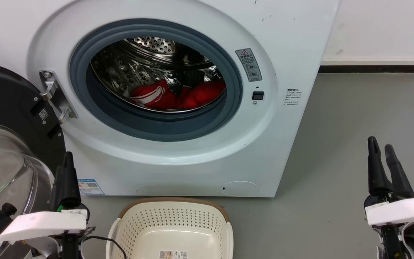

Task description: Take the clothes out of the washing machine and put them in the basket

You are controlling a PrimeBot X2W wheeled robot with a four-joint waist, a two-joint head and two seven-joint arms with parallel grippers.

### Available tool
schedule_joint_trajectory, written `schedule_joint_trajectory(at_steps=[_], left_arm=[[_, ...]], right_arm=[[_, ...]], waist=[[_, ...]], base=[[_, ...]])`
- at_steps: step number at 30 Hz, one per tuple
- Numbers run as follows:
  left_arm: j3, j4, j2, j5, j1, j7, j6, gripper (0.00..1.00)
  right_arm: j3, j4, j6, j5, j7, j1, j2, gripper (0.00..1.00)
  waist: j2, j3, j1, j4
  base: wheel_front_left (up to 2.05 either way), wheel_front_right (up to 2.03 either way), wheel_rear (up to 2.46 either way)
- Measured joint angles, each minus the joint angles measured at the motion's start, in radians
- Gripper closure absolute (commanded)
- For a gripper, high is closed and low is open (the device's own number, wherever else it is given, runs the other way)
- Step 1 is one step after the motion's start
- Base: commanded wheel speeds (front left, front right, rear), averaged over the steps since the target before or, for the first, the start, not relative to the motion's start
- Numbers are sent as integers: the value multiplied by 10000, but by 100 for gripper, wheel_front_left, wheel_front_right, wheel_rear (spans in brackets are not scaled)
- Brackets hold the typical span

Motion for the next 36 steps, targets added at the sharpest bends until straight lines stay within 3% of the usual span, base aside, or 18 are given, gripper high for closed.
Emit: schedule_joint_trajectory(at_steps=[8, 15, 22, 36], left_arm=[[-627, -811, 2, 1634, 97, -267, 383, 0], [-1066, -1058, 4, 2863, 245, -460, 297, 0], [-1413, -1310, 4, 4086, 315, -642, 276, 0], [-2065, -1308, 42, 6172, 539, -1020, 700, 0]], right_arm=[[422, -646, 0, -1789, -257, 1, -6, 0], [650, -849, 0, -3003, -460, 35, -10, 0], [683, -788, 0, -3866, -658, 89, -13, 0], [642, -525, 2, -5315, -1039, 289, -27, 0]], waist=[[0, 44, 0, -16], [0, 45, 0, -20], [0, 27, 0, -34], [0, 1, 0, -63]], base=[[0, 0, 0], [0, 0, 0], [0, 0, 0], [0, 0, 0]])
